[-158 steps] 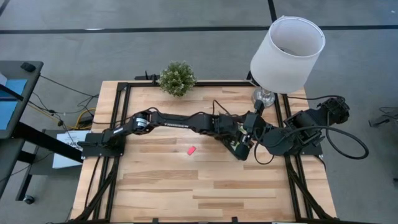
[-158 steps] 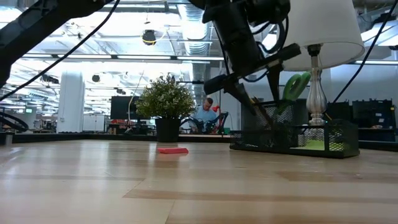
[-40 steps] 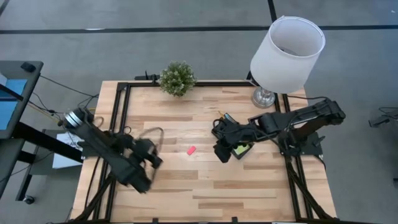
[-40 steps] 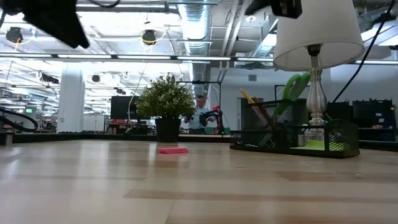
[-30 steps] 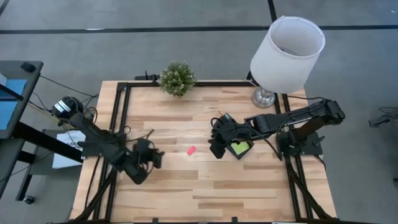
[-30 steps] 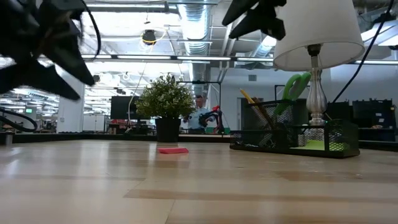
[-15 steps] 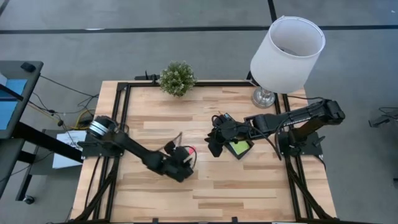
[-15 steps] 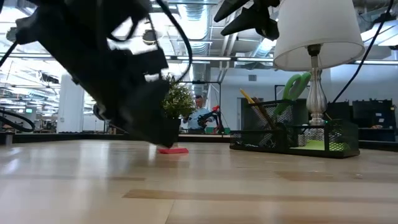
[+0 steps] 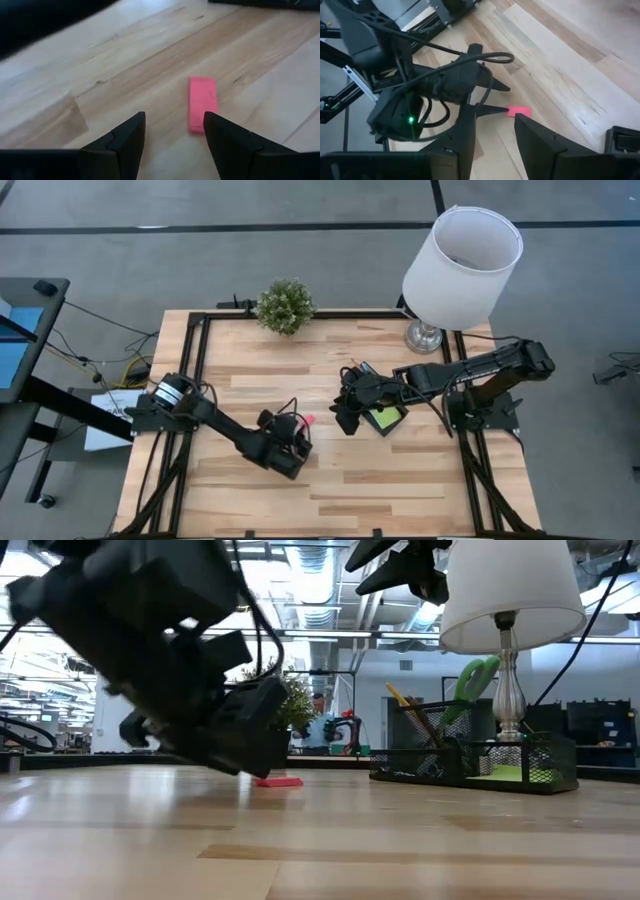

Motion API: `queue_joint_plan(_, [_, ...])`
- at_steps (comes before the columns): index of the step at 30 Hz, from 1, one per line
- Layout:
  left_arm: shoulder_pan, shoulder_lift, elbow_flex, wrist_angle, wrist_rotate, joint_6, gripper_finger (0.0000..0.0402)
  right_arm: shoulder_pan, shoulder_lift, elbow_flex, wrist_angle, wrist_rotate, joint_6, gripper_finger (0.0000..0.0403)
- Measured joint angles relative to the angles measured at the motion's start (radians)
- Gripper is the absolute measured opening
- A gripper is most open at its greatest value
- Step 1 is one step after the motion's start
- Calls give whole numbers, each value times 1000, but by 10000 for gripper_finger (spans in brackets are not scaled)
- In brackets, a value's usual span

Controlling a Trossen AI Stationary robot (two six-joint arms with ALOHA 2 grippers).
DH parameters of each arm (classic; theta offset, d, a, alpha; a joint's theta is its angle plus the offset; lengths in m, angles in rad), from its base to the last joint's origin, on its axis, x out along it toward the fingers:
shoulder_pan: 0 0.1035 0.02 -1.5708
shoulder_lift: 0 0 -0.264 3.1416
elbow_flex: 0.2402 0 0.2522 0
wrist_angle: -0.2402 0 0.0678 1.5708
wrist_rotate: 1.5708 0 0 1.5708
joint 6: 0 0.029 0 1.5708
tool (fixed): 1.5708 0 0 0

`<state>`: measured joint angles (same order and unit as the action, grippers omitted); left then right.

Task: Pick and place office supplies into organizer
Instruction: Put the pink eraser on the black desk organizer

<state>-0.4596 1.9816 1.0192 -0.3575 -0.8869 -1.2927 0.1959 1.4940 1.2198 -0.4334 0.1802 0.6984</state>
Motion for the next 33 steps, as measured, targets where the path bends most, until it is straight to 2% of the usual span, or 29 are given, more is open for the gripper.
queue_joint_plan(4, [-6, -1, -93, 185, -45, 43, 194, 0, 0, 0, -2, 0, -1, 129])
queue_joint_plan(10, [-4, -5, -212, 506, -23, 202, 194, 0, 0, 0, -3, 0, -75, 129])
queue_joint_plan(15, [-6, -6, -229, 542, 9, 222, 194, 0, 0, 0, -3, 0, -97, 129])
queue_joint_plan(19, [-13, -5, -197, 544, 23, 285, 194, 0, 0, 0, -8, 0, -98, 129])
queue_joint_plan(28, [30, 3, -135, 560, 160, 340, 194, 0, 0, 0, -8, 0, -106, 129])
queue_joint_plan(33, [33, 53, -132, 561, 115, 308, 194, 0, 0, 1, -7, 0, -106, 129])
